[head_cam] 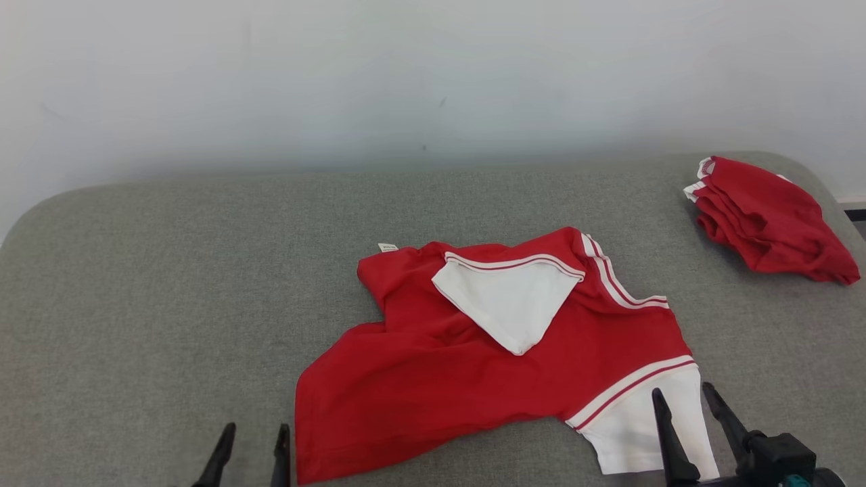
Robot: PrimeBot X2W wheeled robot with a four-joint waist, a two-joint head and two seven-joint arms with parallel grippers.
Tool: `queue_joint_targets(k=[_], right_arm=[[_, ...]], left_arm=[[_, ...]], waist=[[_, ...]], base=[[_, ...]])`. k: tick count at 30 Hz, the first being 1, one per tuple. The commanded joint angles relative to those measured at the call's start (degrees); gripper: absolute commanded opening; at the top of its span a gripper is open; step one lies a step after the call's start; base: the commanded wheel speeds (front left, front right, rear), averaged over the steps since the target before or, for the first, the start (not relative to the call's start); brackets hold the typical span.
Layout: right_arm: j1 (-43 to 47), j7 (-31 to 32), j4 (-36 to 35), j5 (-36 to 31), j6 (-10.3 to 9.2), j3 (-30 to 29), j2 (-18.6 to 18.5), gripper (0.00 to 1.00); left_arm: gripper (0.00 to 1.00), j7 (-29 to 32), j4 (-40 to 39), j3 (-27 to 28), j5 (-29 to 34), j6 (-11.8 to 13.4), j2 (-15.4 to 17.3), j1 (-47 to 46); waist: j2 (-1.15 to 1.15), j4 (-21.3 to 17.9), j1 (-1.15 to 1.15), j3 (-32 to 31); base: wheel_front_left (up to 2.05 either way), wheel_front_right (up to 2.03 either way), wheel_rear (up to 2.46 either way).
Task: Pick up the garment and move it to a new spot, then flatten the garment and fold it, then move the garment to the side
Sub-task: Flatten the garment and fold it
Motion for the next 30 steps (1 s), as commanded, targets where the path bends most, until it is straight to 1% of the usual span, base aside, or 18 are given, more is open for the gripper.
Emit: queue_joint_targets(k=[1, 6, 12, 13, 21, 30], right_arm=[[-0.7, 0.4, 1.0, -0.7, -0.19, -0.7, -0.2, 1.00], [-2.2, 1.4, 6.3, -2.0, -0.19, -3.2, 0.2, 1.00], [-4.2, 2.0, 13.7, -3.2, -0.19, -5.1, 0.7, 1.00], [-4.2, 2.0, 13.7, -3.2, -0.19, -5.1, 0.7, 1.00], [-7.2, 0.9, 22.0, -4.1, -0.19, -5.7, 1.3, 1.00], [-10.2, 0.1, 30.8, -3.1, -0.19, -4.6, 2.4, 1.00]], left_arm=[[1.00, 0.0, 1.2, -0.6, 0.5, -0.4, 0.1, -0.5], [1.00, 0.0, 7.2, -2.2, -1.1, -1.3, 0.4, -2.7], [1.00, 0.0, 13.4, -3.6, -3.0, -1.7, 0.4, -5.1], [1.00, 0.0, 13.4, -3.6, -3.0, -1.7, 0.4, -5.1], [1.00, 0.0, 18.7, -5.3, -5.8, -1.7, 0.4, -8.1], [1.00, 0.0, 20.8, -6.7, -7.9, -1.8, 0.6, -10.0]], waist=[[0.00, -0.3, 0.00, 0.5], [0.00, -0.8, 0.00, 1.7], [0.00, -1.3, 0.00, 2.9], [0.00, -1.3, 0.00, 2.9], [0.00, -1.8, 0.00, 4.1], [0.00, -2.3, 0.00, 4.7]], base=[[0.00, 0.00, 0.00], [0.00, 0.00, 0.00], [0.00, 0.00, 0.00], [0.00, 0.00, 0.00], [0.00, 0.00, 0.00], [0.00, 0.00, 0.00]])
